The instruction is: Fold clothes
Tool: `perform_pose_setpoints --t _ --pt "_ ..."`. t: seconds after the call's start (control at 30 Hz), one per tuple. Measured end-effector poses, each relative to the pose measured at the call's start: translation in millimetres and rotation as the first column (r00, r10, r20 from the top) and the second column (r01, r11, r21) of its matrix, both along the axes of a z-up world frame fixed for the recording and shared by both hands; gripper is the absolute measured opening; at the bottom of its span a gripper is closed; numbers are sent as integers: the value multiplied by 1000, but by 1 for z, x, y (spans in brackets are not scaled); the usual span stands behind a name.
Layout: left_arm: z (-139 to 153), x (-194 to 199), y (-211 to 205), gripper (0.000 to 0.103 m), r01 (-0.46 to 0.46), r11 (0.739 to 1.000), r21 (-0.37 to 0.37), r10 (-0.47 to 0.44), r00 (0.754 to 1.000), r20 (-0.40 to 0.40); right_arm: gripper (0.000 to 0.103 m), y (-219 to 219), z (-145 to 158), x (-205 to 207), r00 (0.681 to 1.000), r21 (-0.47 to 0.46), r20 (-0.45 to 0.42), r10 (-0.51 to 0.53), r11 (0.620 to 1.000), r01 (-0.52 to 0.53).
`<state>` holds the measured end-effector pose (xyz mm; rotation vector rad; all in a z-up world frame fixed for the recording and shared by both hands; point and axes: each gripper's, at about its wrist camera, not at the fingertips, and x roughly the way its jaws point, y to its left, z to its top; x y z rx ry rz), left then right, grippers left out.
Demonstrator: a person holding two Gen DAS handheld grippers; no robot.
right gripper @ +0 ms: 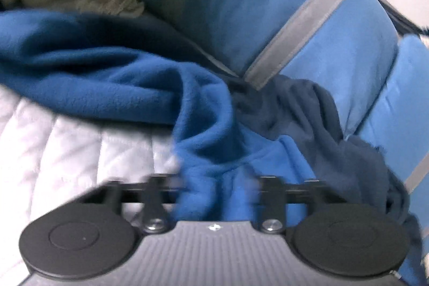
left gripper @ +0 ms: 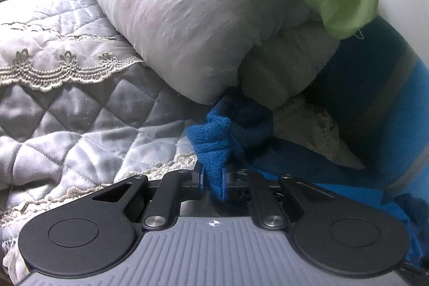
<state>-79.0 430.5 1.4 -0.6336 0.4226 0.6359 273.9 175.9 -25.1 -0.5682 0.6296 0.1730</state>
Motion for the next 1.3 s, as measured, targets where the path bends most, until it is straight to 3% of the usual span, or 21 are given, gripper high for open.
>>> perform_pose_setpoints --t 0.17,0.4,0.57,0.63,0.7,0.73,0.77,0.8,0.87,0.97,1.1,1.13,1.2,1.3 --pt "8 -2 4 10 -18 1000 -14 18 1000 17 13 -29 20 -13 998 -29 53 29 999 -27" --pt "21 -8 14 10 -36 998 -46 38 999 35 12 -63 41 -28 989 -103 43 143 985 -138" --pt "13 -21 29 10 -118 965 -235 135 989 58 13 -58 35 -36 972 -145 -6 235 962 -233" --pt "2 -31 38 10 -157 920 -360 198 977 80 13 -55 33 -37 964 -135 -41 264 954 -268" --pt "-8 -37 42 10 -174 882 -438 239 966 97 15 -51 29 -37 950 -155 -73 303 938 -311" --pt "-11 -40 44 10 -179 864 -470 256 961 104 22 -48 26 -38 944 -175 -81 320 928 -329" --pt "-14 -42 44 10 -183 852 -491 269 957 111 47 -46 24 -40 937 -194 -82 341 916 -350" --pt "-15 -42 44 10 -186 848 -496 276 954 115 54 -45 23 -43 929 -198 -80 361 908 -369" --pt "-13 -41 41 10 -188 856 -481 271 956 108 86 -54 33 -51 928 -139 -62 367 918 -372" --pt "-6 -37 37 10 -174 888 -425 229 970 83 101 -71 51 -64 931 -34 -28 364 931 -365" --pt "3 -31 32 16 -113 949 -294 126 992 25 103 -100 70 -89 936 66 14 351 934 -351" --pt "6 -31 29 21 -106 959 -262 113 994 11 103 -110 73 -98 939 79 24 343 936 -344" --pt "13 -31 23 50 -124 972 -198 119 992 -36 103 -132 75 -109 951 126 28 309 942 -310" --pt "28 -39 13 60 -115 983 -146 108 993 -52 103 -166 75 -121 968 202 26 250 947 -250"
